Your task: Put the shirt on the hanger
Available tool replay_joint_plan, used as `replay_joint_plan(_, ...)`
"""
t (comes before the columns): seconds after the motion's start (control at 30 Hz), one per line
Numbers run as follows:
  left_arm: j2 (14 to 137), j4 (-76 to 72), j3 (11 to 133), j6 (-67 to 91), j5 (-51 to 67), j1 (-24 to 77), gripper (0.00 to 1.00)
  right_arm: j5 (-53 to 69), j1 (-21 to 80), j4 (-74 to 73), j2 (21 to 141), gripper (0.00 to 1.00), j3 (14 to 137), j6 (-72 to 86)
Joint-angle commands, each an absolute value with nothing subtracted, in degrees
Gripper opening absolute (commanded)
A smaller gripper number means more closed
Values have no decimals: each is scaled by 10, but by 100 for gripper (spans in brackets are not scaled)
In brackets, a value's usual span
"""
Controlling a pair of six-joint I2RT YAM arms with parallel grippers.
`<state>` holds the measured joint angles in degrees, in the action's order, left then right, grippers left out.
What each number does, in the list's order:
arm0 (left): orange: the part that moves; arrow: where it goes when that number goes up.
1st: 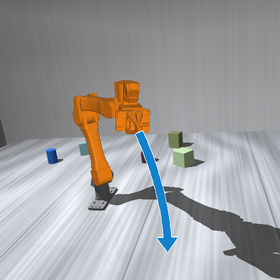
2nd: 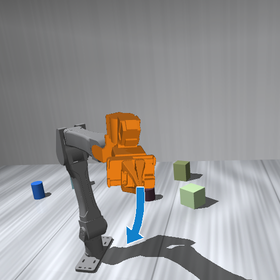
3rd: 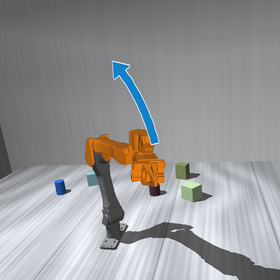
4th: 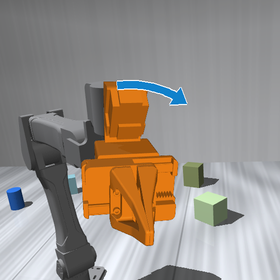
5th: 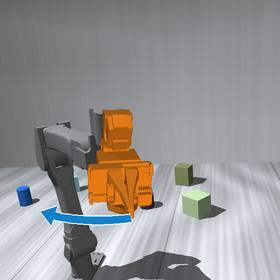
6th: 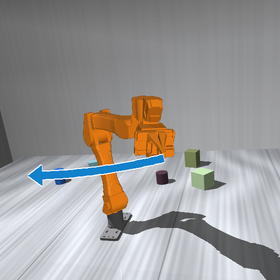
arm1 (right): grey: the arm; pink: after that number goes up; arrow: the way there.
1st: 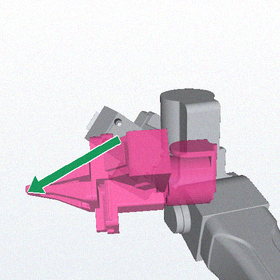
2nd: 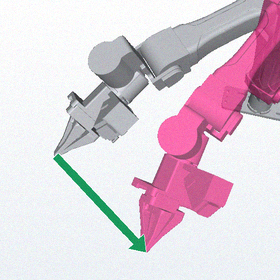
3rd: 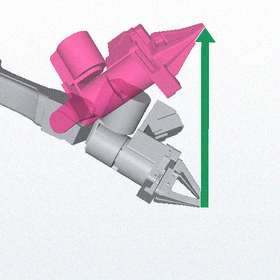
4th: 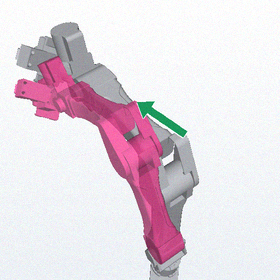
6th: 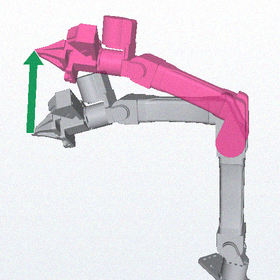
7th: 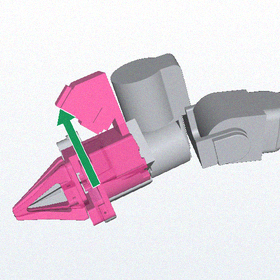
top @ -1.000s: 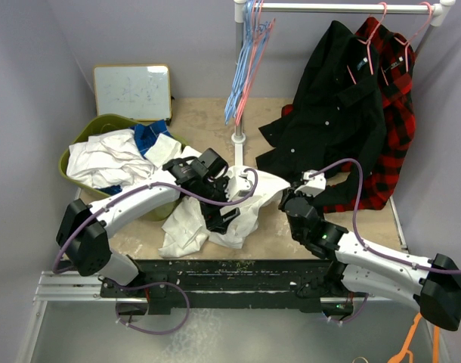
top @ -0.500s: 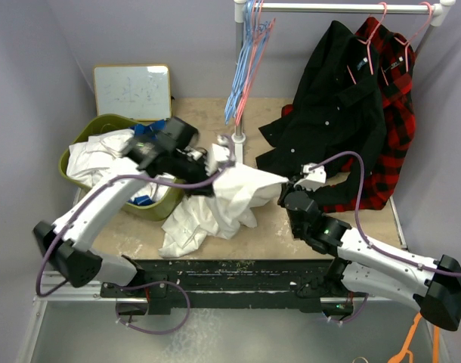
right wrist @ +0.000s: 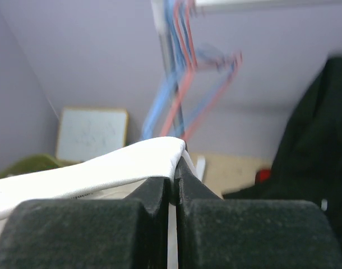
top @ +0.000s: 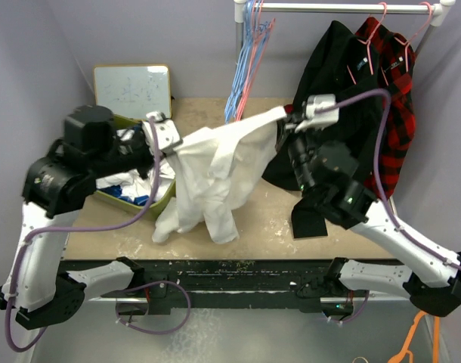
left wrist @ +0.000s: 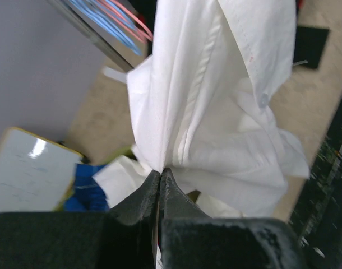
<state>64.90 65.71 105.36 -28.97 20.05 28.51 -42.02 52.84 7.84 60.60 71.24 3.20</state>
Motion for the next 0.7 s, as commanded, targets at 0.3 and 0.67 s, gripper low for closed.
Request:
replay_joint_plan(0.3,714,450,1343,-312,44,278,0,-342,547,9,757,0,1204,-276)
replay_joint_plan(0.67,619,486,917,-320,100,273,0,-325,547,-222,648,0,964,-6)
